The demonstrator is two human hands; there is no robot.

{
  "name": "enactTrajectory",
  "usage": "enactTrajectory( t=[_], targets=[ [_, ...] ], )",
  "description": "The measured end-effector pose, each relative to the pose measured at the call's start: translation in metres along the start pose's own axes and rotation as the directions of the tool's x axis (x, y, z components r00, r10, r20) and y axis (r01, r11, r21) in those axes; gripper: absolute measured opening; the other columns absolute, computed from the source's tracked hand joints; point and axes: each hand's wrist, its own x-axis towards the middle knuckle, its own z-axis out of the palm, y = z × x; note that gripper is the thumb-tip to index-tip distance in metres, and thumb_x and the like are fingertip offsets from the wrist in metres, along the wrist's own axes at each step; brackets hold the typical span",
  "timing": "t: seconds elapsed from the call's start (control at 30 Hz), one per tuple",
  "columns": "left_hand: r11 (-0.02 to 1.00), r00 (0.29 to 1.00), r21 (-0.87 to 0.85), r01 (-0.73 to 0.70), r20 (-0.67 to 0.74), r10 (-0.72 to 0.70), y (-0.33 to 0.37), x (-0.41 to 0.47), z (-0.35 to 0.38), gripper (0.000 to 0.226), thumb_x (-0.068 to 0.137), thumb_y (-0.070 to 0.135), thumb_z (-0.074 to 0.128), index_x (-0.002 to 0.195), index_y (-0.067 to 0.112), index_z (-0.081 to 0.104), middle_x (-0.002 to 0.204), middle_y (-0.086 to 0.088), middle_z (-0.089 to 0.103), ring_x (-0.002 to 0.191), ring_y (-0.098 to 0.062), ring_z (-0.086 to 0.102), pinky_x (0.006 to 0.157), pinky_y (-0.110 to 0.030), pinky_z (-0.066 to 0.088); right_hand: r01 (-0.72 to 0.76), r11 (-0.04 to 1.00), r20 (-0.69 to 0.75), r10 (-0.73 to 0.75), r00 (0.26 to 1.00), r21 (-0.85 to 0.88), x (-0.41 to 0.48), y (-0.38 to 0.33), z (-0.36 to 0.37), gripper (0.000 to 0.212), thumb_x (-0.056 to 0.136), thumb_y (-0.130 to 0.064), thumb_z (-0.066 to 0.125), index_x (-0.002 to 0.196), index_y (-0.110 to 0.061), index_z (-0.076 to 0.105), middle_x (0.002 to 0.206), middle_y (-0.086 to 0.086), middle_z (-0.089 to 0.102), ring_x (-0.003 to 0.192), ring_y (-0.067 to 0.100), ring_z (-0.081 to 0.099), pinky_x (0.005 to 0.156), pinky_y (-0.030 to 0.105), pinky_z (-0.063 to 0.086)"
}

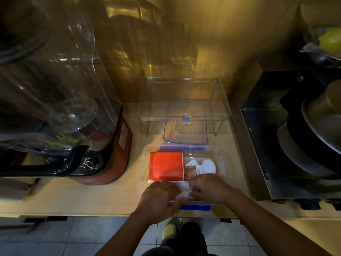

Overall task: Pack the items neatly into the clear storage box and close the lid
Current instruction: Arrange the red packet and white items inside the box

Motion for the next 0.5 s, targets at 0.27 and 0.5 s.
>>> enactTrajectory(
  t=[0.27,0.5],
  targets=[
    [0.978,0.967,-0.078,0.196,0.180,-0.179,-0.006,0.003,-0.013,0.062,0.074,0.072,0.048,0.127,0.041,0.041,0.128,0.009,0.060,0.110,-0.014,0.058,0.080,-0.024,0.041,0.087,0.985,0.128,-0.106,0.986,0.146,0.007,-0.007,0.000,0.030,0.085,-0.017,0.060,0.115,-0.023,0.060,0.112,0.002,0.067,0.083,0.004,0.056,0.060,0.010,0.033],
    [0.983,0.926,-0.055,0.175,0.348,-0.145,-0.014,0.000,-0.024,0.071,0.076,0.048,0.067,0.136,0.034,0.034,0.140,0.004,0.050,0.121,-0.018,0.052,0.096,-0.033,0.047,0.146,0.967,0.136,-0.119,0.984,-0.210,0.027,-0.022,0.004,0.040,0.085,-0.029,0.059,0.116,-0.009,0.043,0.106,0.017,0.065,0.093,0.033,0.062,0.066,0.031,0.036]
  ],
)
